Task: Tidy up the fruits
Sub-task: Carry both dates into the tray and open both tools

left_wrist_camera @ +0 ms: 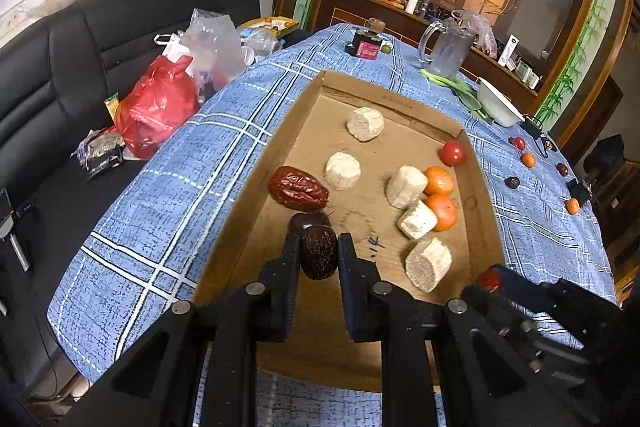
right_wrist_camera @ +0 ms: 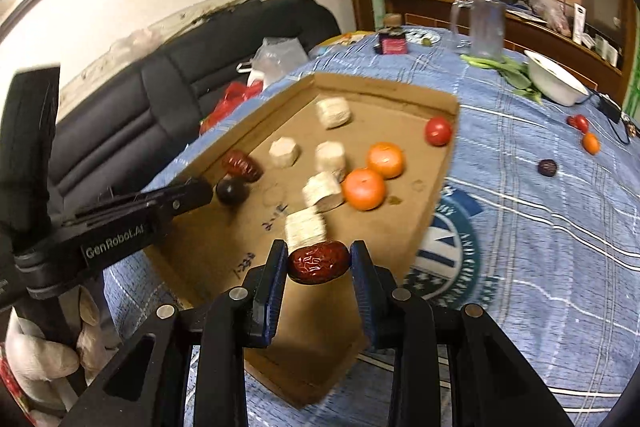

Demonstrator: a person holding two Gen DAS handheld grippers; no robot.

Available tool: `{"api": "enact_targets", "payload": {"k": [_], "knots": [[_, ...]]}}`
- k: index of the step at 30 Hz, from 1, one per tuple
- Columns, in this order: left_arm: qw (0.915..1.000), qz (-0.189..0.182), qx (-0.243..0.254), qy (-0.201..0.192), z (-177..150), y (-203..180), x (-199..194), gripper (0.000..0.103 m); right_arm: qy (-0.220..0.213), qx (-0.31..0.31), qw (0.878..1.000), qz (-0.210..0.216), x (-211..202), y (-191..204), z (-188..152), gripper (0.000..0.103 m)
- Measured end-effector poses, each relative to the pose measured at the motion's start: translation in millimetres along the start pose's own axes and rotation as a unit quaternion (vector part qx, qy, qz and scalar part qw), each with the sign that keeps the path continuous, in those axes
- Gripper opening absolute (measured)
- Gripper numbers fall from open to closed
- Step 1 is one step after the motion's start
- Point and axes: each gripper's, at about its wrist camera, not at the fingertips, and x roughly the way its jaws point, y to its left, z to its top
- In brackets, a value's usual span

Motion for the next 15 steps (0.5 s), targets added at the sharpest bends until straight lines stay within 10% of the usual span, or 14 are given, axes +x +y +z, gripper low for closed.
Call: {"api": "enact_targets", "payload": {"k": [9, 15], "knots": [[0.9999, -0.008, -0.008, 0.008, -2, 2, 6, 0.02, 0.016, -0.011, 1.0, -0.003, 17, 8, -6, 0.036], [0.9994, -0.02, -0.029, 0.003, -1, 7, 3, 0.052, 0.012, -0.009, 1.0, -0.002, 16, 8, -8, 0.055]]}}
